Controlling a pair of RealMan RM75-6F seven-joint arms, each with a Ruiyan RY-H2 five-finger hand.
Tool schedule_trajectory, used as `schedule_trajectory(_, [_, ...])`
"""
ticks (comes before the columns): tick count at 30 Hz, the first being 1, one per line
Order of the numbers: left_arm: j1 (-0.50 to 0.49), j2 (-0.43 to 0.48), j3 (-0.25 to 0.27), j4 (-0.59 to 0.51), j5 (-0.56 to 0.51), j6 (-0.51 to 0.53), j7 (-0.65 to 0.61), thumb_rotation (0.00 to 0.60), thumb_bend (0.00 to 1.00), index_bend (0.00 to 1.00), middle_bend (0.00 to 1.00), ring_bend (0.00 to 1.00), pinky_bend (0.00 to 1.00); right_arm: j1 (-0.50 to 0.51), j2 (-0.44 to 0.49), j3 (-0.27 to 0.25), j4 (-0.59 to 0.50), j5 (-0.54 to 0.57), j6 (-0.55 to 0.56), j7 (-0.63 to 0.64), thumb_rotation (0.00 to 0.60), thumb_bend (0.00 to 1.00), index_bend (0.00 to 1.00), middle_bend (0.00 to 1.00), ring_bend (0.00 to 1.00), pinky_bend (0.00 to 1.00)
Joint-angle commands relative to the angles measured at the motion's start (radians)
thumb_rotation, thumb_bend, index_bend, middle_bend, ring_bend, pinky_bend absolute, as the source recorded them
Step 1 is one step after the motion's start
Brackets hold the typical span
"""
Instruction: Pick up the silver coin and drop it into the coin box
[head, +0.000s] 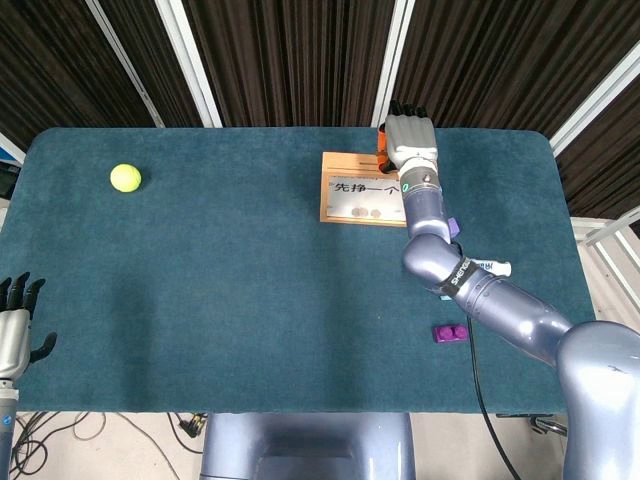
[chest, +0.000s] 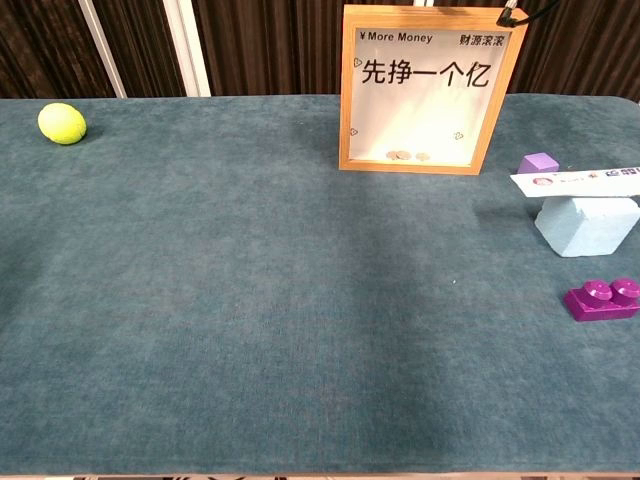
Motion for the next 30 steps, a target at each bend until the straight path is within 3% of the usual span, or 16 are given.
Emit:
schedule_trajectory(1, [0.0, 0.0, 0.001, 0.0, 0.0, 0.001, 0.001, 0.6, 0.27, 0.14, 0.03, 0.0, 0.0, 0.001, 0.013, -0.004, -0.018, 0.008, 0.01, -0.001, 0.6, 0.49, 0.81, 0.04, 0.0, 0.0])
schedule_trajectory(11, [0.0, -0.001, 0.003, -0.003, -0.003, 0.006, 0.005, 0.6, 0.27, 0.14, 0.03, 0.0, 0.0, -0.002, 0.049, -0.019, -0.076, 0.044, 0.024, -0.006, 0.6, 0.49, 0.78, 0.04, 0.0, 0.0])
schedule_trajectory(30, [-0.001, 0.003, 0.003, -0.013, -0.02, 0.01, 0.012, 0.6, 0.27, 0.14, 0.03, 0.0, 0.0, -0.001, 0.036, -0.041, -0.059, 0.049, 0.018, 0.014, 0.6, 0.49, 0.74, 0.04, 0.0, 0.0])
